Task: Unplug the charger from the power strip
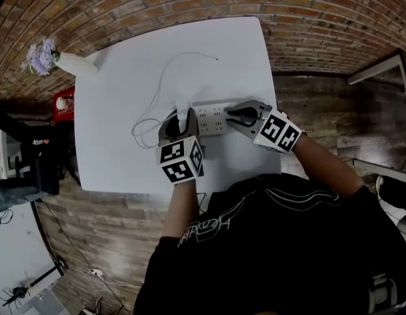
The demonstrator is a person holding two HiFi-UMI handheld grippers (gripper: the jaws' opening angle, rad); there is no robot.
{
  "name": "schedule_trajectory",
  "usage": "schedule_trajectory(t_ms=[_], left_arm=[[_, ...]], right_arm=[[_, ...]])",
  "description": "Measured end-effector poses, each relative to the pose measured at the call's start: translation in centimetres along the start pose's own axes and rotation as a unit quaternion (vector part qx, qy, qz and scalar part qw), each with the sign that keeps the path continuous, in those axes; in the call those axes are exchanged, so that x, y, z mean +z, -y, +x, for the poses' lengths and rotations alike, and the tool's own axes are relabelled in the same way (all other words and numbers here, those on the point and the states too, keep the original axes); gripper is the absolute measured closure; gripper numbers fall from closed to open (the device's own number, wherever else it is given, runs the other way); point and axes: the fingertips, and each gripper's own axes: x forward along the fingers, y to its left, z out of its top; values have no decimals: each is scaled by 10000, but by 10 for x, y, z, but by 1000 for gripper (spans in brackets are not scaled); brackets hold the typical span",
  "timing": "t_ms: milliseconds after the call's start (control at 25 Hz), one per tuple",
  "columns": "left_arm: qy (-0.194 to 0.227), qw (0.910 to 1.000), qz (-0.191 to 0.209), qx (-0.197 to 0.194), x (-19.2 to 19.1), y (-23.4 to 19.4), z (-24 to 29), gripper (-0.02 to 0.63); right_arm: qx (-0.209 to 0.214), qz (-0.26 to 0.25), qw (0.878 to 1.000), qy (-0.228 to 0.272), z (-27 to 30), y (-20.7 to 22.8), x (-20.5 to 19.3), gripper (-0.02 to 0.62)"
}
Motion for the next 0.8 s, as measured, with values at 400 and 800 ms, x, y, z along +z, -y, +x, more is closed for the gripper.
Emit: schedule_trajectory(t_ms=[400, 800], left_arm=[[-23, 9980, 595, 207, 1, 4, 0, 469], [-103, 9997, 149, -185, -1, -1, -4, 467]], right_arm=[[-100, -33, 9999, 24, 1, 0, 1, 551], [-77, -13, 10000, 20, 2, -1, 1, 552]])
